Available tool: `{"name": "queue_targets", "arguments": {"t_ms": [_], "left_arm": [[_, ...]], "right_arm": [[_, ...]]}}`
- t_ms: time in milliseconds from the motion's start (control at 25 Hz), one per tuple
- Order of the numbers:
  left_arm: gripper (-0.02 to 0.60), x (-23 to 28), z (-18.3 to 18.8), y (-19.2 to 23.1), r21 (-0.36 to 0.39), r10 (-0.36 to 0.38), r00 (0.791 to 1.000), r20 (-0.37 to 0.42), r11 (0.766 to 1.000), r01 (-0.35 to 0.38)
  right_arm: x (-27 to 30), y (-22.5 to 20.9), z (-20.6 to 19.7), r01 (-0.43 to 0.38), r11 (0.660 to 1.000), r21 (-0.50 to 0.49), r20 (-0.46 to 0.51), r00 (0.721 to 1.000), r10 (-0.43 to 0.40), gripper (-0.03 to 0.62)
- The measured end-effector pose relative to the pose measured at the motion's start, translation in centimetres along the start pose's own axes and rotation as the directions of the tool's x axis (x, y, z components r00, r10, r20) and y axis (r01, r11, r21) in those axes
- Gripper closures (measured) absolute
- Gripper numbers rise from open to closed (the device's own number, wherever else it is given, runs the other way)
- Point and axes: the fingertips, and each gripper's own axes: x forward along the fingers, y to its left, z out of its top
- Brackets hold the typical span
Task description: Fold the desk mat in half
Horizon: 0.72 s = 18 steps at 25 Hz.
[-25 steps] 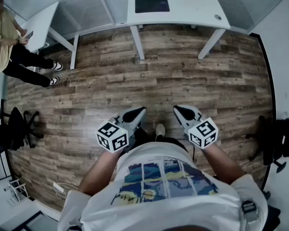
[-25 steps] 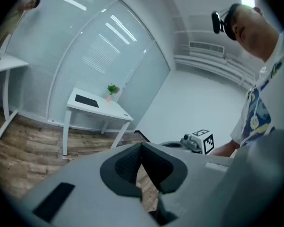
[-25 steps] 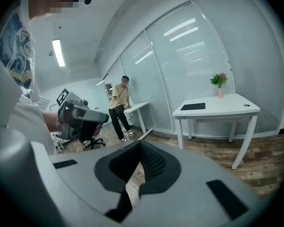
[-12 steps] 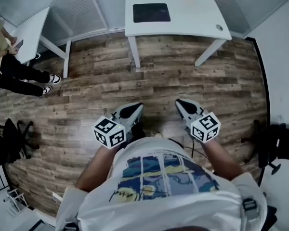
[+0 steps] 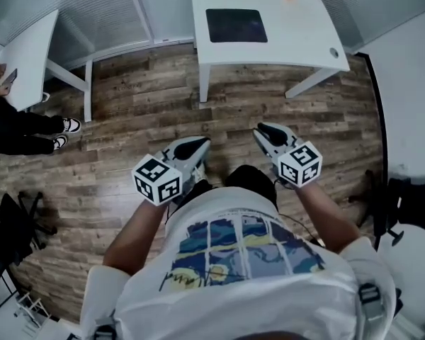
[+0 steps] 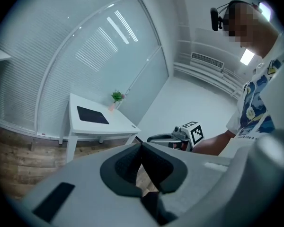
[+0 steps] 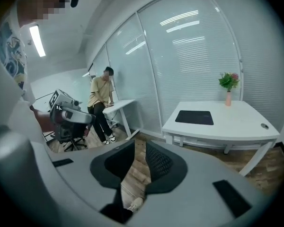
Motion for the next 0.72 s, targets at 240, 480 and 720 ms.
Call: {"name": "queue_targets", "arguments": {"t_ms": [240, 480, 720], "left_arm": [[0.58, -0.9, 2.1, 4.4, 0.0, 0.019, 0.999, 0.035, 1.0, -0.019], [0.578, 0.0, 4.2, 8.3, 0.05, 0.081, 0.997, 0.0, 0.995, -0.081], [0.578, 1.9, 8.7, 11.7, 0.093, 0.146, 0.989, -0.027, 0.985, -0.143]], "right_arm": [[5.1, -2.7, 1.5, 0.065, 0.994, 0.088, -0.07, 0.996, -0.059, 0.523], [10.2, -10.8, 2.4, 0.142, 0.984, 0.11, -0.105, 0.986, -0.13, 0.525], [15.5, -22.7, 1.9, 0.283, 0.939, 0.196, -0.166, 0.953, -0.253, 0.523]]}}
